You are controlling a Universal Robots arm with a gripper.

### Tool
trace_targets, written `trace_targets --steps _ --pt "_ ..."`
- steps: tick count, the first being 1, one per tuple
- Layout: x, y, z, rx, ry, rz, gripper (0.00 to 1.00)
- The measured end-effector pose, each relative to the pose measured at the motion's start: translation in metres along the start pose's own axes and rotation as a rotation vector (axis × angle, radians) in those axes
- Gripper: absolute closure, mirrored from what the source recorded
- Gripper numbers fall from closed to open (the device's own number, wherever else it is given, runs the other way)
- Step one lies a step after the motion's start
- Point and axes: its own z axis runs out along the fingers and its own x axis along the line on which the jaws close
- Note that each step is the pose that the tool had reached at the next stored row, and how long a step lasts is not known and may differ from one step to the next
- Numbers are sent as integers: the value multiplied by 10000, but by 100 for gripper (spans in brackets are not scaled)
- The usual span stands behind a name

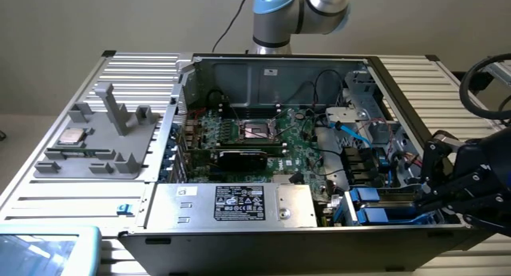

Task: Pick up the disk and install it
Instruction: 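Insert the first disk wire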

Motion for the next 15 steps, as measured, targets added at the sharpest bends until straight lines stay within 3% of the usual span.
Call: trace_targets --steps 2,3,4,5,9,10,15 --pt "39 30 14 24 -32 5 84" --pt "56 43 20 62 -83 12 84" --pt "73 57 26 130 -176 23 84" --pt "88 68 32 219 -299 40 84" --pt "134 104 46 645 -881 115 84" --pt "136 106 47 705 -964 125 84" --pt "152 118 53 701 -968 155 84"
